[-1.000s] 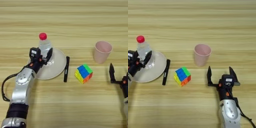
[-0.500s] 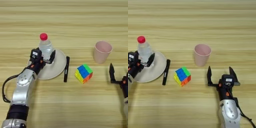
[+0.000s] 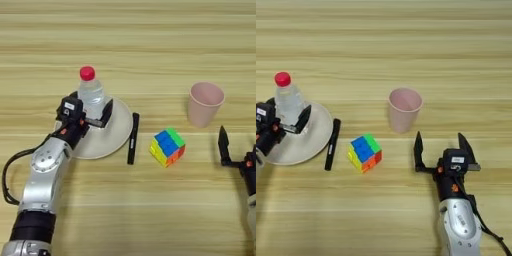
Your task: Move the objects on the table
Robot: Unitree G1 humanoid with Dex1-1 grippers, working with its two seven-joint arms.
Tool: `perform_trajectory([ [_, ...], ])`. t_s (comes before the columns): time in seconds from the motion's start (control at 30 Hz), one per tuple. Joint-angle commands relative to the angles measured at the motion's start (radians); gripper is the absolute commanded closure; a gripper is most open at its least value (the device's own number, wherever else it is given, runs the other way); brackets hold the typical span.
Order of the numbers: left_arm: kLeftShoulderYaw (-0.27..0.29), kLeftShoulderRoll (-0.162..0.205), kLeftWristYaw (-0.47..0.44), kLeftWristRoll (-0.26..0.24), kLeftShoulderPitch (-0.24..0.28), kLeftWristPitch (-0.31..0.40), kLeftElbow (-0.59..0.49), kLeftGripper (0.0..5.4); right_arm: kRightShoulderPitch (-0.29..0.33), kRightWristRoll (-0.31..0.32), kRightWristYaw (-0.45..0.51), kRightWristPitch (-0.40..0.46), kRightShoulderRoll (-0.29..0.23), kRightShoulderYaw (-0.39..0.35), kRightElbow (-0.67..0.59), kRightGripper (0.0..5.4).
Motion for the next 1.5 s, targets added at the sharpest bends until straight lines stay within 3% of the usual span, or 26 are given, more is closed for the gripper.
perform_trajectory([
  [0.03,0.001,0.016,0.002,0.001,0.018,0.027,-0.029,0.01,0.002,0.004,0.006,-0.005,-0.001,0.0,-0.011,0.0],
  [0.43,0.013,0.027,0.003,-0.003,0.04,0.045,-0.057,0.01,0.004,0.005,0.006,-0.004,-0.001,0.002,-0.015,0.0],
  [1.0,0.039,0.066,-0.034,-0.054,0.125,0.104,-0.173,0.01,-0.005,0.014,0.011,-0.003,-0.005,-0.007,-0.003,0.0],
  [1.5,0.078,0.134,-0.092,-0.086,0.178,0.12,-0.215,0.01,-0.006,0.015,0.012,-0.003,-0.003,-0.01,-0.001,0.0],
])
